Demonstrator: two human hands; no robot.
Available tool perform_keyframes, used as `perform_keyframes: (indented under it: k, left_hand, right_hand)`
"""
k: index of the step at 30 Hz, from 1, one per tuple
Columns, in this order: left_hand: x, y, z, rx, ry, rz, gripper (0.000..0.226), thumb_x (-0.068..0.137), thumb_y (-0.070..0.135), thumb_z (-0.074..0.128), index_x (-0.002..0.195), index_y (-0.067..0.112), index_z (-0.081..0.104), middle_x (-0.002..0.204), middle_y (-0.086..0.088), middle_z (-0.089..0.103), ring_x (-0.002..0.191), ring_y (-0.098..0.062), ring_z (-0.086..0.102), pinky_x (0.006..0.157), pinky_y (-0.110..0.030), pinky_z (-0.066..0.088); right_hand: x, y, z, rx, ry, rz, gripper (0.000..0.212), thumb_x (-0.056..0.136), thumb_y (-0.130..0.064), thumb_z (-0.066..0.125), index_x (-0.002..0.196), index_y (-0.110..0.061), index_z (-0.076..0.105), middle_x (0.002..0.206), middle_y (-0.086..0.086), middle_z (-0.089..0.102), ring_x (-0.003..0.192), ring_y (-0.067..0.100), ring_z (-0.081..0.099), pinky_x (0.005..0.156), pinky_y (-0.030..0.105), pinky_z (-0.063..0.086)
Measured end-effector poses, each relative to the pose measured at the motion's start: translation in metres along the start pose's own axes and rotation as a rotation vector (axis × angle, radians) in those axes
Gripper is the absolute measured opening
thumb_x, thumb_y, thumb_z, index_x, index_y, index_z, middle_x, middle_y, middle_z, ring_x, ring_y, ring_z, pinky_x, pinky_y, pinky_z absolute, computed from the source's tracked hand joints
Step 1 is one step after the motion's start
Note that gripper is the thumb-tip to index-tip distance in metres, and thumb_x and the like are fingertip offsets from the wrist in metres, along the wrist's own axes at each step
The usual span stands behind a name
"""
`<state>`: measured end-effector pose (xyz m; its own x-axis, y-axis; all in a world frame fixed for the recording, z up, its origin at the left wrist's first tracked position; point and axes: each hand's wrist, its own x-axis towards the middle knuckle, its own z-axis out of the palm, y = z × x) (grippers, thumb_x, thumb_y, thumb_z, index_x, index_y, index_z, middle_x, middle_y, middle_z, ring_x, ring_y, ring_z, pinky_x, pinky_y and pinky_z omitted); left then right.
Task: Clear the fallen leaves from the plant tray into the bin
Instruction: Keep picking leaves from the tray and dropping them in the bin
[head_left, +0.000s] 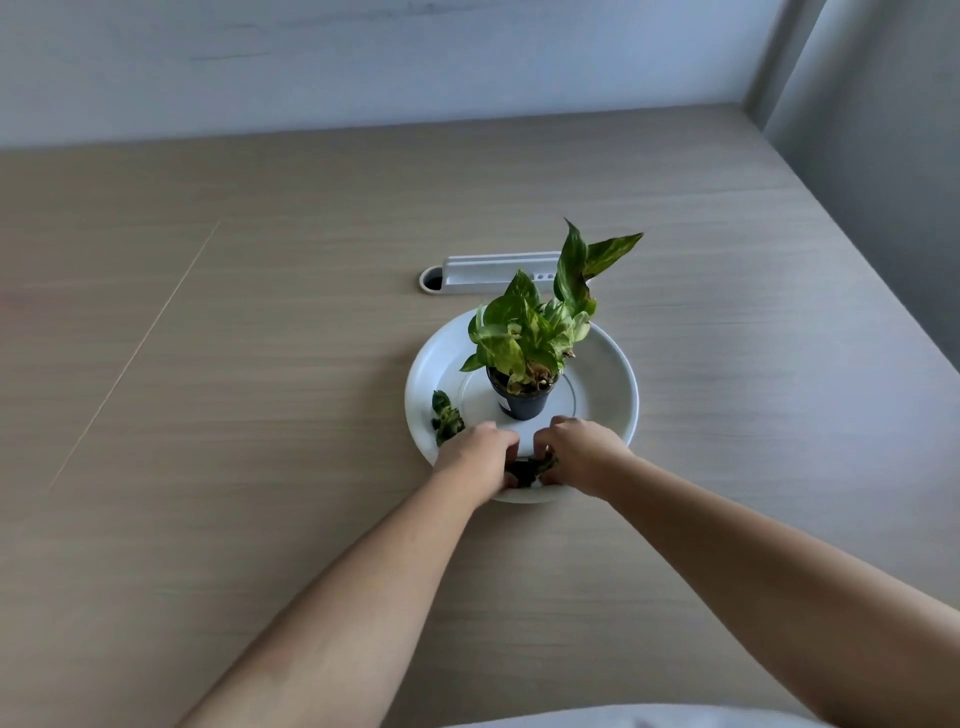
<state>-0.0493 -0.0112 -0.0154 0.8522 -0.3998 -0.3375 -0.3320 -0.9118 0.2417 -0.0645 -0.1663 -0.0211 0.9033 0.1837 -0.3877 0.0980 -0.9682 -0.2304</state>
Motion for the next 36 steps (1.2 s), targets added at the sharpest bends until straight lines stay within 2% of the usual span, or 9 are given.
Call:
perform_keyframes:
  k: [2, 5, 7, 11, 14, 16, 19, 27, 36]
  left_hand:
    - [0.002, 0.000, 0.001, -0.006, -0.012, -0.015, 0.036, 0.075, -0.011, 0.045, 0.096, 0.013, 0.063, 0.102, -0.012, 0.055, 0.086, -0.034, 0.058, 0.062, -0.035, 0.040]
    - [0.004, -0.004, 0.006, -0.089, -0.003, -0.038, 0.031, 0.079, -0.006, 0.049, 0.093, 0.012, 0.070, 0.103, -0.012, 0.065, 0.090, -0.033, 0.062, 0.073, -0.035, 0.052]
    - [0.003, -0.007, 0.008, -0.182, 0.019, -0.066, 0.028, 0.079, -0.004, 0.053, 0.091, 0.012, 0.073, 0.101, -0.010, 0.069, 0.091, -0.030, 0.065, 0.079, -0.031, 0.053]
    - [-0.002, -0.017, 0.000, -0.551, 0.169, -0.189, 0.014, 0.076, 0.004, 0.067, 0.073, 0.016, 0.074, 0.080, 0.003, 0.072, 0.075, -0.010, 0.065, 0.069, -0.019, 0.051]
    - [-0.011, -0.032, -0.010, -1.090, 0.190, -0.305, 0.018, 0.076, 0.000, 0.070, 0.066, 0.015, 0.069, 0.076, -0.002, 0.070, 0.066, -0.007, 0.064, 0.054, -0.010, 0.051]
    - [-0.018, -0.040, -0.016, -1.393, 0.170, -0.363, 0.019, 0.078, -0.007, 0.066, 0.068, 0.009, 0.067, 0.076, -0.006, 0.069, 0.068, -0.011, 0.065, 0.053, -0.011, 0.054]
    - [-0.024, -0.048, -0.019, -1.619, 0.147, -0.406, 0.019, 0.080, -0.011, 0.063, 0.069, 0.005, 0.066, 0.064, -0.002, 0.071, 0.061, -0.009, 0.066, 0.052, -0.013, 0.055]
    - [-0.018, -0.012, -0.016, -1.690, 0.017, -0.348, 0.019, 0.082, -0.011, 0.059, 0.071, 0.004, 0.064, 0.053, 0.004, 0.071, 0.052, -0.006, 0.066, 0.051, -0.013, 0.055]
    - [-0.019, 0.160, 0.000, -1.582, -0.287, -0.063, 0.017, 0.081, -0.010, 0.060, 0.071, 0.003, 0.064, 0.055, -0.001, 0.071, 0.052, -0.007, 0.068, 0.053, -0.014, 0.055]
  right_hand:
    - [0.004, 0.001, 0.003, 0.026, 0.004, 0.001, 0.024, 0.079, -0.010, 0.060, 0.101, -0.018, 0.064, 0.109, 0.007, 0.057, 0.092, 0.028, 0.060, 0.069, 0.032, 0.048]
    - [0.006, 0.003, 0.005, 0.067, 0.009, -0.003, 0.024, 0.078, -0.001, 0.054, 0.093, -0.014, 0.069, 0.105, 0.008, 0.061, 0.093, 0.025, 0.060, 0.068, 0.026, 0.044]
    - [0.006, 0.005, 0.004, 0.158, 0.038, 0.048, 0.027, 0.077, 0.002, 0.052, 0.087, -0.012, 0.073, 0.098, 0.006, 0.067, 0.081, 0.021, 0.060, 0.064, 0.023, 0.044]
    - [0.005, 0.015, -0.011, 0.731, 0.152, 0.277, 0.016, 0.072, 0.004, 0.066, 0.075, -0.009, 0.074, 0.073, 0.004, 0.069, 0.062, 0.013, 0.061, 0.059, 0.018, 0.053]
    - [-0.005, 0.020, -0.024, 1.296, 0.148, 0.363, 0.011, 0.072, 0.008, 0.071, 0.070, -0.004, 0.069, 0.076, 0.013, 0.069, 0.065, 0.016, 0.066, 0.061, 0.017, 0.059]
    - [-0.013, 0.021, -0.025, 1.496, 0.138, 0.377, 0.010, 0.075, 0.009, 0.068, 0.072, 0.000, 0.066, 0.076, 0.014, 0.066, 0.067, 0.017, 0.065, 0.058, 0.015, 0.058]
    - [-0.023, 0.020, -0.022, 1.616, 0.163, 0.392, 0.011, 0.077, 0.010, 0.065, 0.073, 0.000, 0.065, 0.076, 0.013, 0.064, 0.070, 0.017, 0.064, 0.058, 0.015, 0.058]
    - [-0.059, 0.035, -0.020, 1.779, 0.311, 0.392, 0.011, 0.078, 0.012, 0.063, 0.077, 0.001, 0.066, 0.076, 0.011, 0.066, 0.070, 0.015, 0.065, 0.064, 0.017, 0.059]
    - [-0.215, 0.141, -0.010, 1.829, 0.653, 0.514, 0.013, 0.078, 0.015, 0.060, 0.076, 0.003, 0.065, 0.060, 0.006, 0.070, 0.050, 0.009, 0.066, 0.054, 0.014, 0.056]
